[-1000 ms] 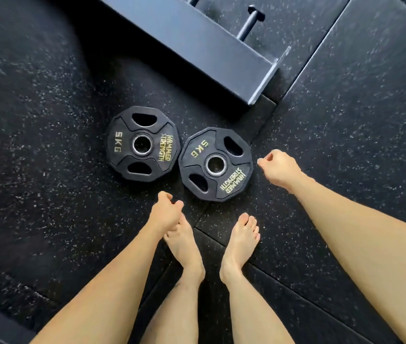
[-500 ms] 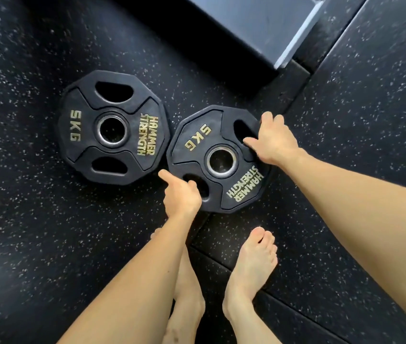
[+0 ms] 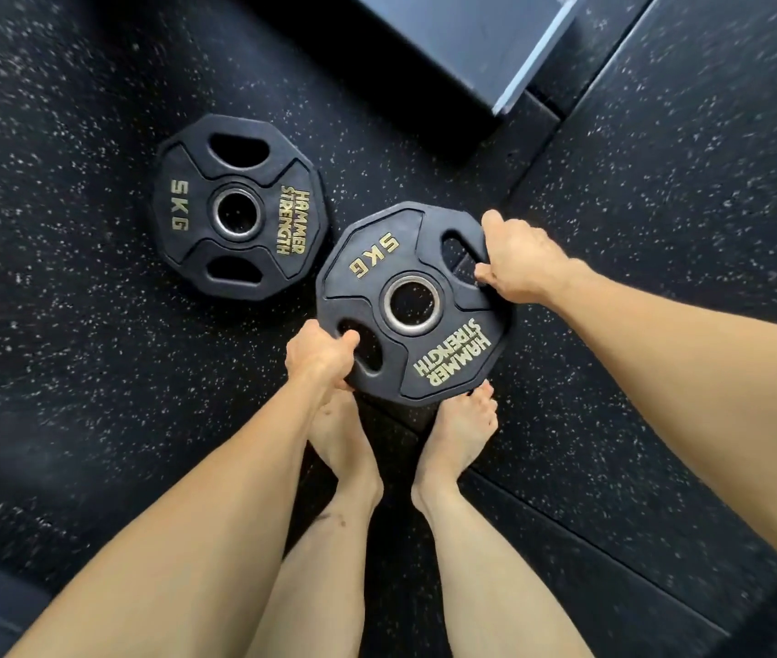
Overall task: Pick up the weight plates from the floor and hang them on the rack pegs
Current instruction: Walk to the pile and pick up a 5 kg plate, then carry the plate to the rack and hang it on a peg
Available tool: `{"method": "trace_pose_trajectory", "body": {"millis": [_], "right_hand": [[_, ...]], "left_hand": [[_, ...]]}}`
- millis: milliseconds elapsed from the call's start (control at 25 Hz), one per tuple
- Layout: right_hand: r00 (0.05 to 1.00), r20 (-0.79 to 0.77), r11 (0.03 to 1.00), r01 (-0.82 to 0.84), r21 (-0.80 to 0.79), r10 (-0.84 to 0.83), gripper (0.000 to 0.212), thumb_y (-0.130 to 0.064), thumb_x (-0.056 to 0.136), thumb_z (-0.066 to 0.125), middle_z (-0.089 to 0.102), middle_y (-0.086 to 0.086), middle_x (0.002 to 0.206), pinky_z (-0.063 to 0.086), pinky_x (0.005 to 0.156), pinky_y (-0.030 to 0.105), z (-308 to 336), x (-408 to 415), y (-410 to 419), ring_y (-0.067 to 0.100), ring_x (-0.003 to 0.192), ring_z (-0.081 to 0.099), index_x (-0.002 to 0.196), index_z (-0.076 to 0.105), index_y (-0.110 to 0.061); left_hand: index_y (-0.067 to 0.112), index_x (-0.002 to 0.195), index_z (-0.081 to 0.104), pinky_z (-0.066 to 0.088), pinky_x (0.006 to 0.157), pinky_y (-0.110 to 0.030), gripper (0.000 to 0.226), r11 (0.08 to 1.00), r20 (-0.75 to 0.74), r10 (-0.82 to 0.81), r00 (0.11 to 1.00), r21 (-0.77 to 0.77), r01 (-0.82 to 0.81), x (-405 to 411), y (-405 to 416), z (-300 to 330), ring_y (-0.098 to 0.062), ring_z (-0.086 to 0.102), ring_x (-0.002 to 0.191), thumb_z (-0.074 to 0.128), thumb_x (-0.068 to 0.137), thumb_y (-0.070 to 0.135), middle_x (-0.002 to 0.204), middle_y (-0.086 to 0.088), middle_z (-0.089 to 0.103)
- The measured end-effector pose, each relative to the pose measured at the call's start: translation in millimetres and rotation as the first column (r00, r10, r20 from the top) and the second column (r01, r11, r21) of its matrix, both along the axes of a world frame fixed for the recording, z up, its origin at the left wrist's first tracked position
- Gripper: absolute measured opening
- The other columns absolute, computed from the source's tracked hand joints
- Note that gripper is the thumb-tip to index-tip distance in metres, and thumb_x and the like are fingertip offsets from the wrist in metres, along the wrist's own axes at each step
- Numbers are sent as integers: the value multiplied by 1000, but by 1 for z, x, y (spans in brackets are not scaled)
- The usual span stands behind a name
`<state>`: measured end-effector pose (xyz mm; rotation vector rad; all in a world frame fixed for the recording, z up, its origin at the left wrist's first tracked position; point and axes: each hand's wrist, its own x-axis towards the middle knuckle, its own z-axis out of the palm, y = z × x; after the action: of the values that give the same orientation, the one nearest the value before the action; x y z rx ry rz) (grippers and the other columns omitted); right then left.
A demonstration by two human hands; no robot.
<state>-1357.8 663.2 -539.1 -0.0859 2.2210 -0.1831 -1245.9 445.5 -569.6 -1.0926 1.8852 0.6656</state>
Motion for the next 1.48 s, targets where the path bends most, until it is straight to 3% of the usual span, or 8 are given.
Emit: {"method": "trace_pose_trajectory", "body": {"millis": [240, 320, 440, 600, 840, 1000, 1160, 1480], "right_hand": [[908, 175, 907, 404, -118, -382, 37, -24, 90, 61, 57, 16, 114, 48, 89, 45, 127, 26, 12, 34, 102, 56, 116, 39, -8], [882, 170, 873, 465, -150, -440, 35, -25, 90, 61, 60, 13, 117, 48, 90, 41, 176, 36, 14, 31, 104, 57, 118, 50, -7], [813, 132, 784, 581, -219, -567, 27, -26, 90, 57, 62, 7, 111, 44, 81, 34, 252, 52, 11, 25, 98, 55, 111, 56, -10], [687, 137, 625, 713, -318, -714, 23, -27, 86, 57, 63, 2, 99, 45, 74, 33, 374, 74, 4, 20, 90, 57, 104, 58, -13], [544, 205, 341, 732, -591, -814, 5, -17, 88, 58, 61, -3, 82, 47, 61, 22, 543, 108, -24, 12, 76, 56, 91, 55, -14], [582, 111, 328, 594, -735, -805, 32, -46, 98, 47, 55, -5, 69, 43, 66, 24, 637, 120, -49, 4, 61, 50, 78, 47, -21], [606, 47, 329, 494, -805, -794, 38, -48, 100, 40, 56, -5, 67, 44, 74, 34, 689, 124, -74, 8, 64, 52, 75, 50, -22], [888, 78, 362, 264, -894, -454, 43, -62, 90, 45, 52, 2, 76, 41, 72, 38, 734, 136, -110, 18, 74, 48, 72, 50, -23]], "left_hand": [[19, 127, 43, 58, 82, -42, 38, 974, -102, 97, 990, 215, -73, -5, -20, 142, -24, 63, 96, 55, 92, 27, 119, -5, 57], [23, 121, 42, 53, 84, -40, 31, 915, -148, 289, 946, 333, -228, -7, -22, 199, -22, 61, 97, 53, 93, 19, 113, -5, 61], [25, 113, 43, 54, 71, -36, 32, 762, -160, 568, 807, 474, -442, -7, -18, 284, -20, 63, 76, 53, 89, 6, 95, -1, 64], [20, 111, 54, 50, 63, -30, 36, 701, -311, 673, 671, 558, -444, 0, -25, 407, -15, 60, 74, 58, 83, -3, 89, -2, 66], [15, 91, 58, 43, 53, -19, 10, 377, -209, 902, 378, 810, -449, 33, -44, 568, -9, 51, 58, 55, 97, 23, 72, 0, 57], [16, 90, 56, 39, 45, -16, 20, 431, -350, 895, 276, 835, -340, 57, -57, 655, -6, 45, 52, 48, 102, 30, 71, 2, 52], [17, 89, 56, 34, 46, -20, 22, 501, -478, 865, 152, 816, -288, 83, -73, 713, -8, 41, 51, 49, 101, 33, 71, 2, 55], [18, 86, 58, 36, 47, -19, 21, 459, -601, 757, -257, 768, -447, 183, -60, 782, -8, 44, 51, 54, 99, 35, 75, 1, 61]]}}
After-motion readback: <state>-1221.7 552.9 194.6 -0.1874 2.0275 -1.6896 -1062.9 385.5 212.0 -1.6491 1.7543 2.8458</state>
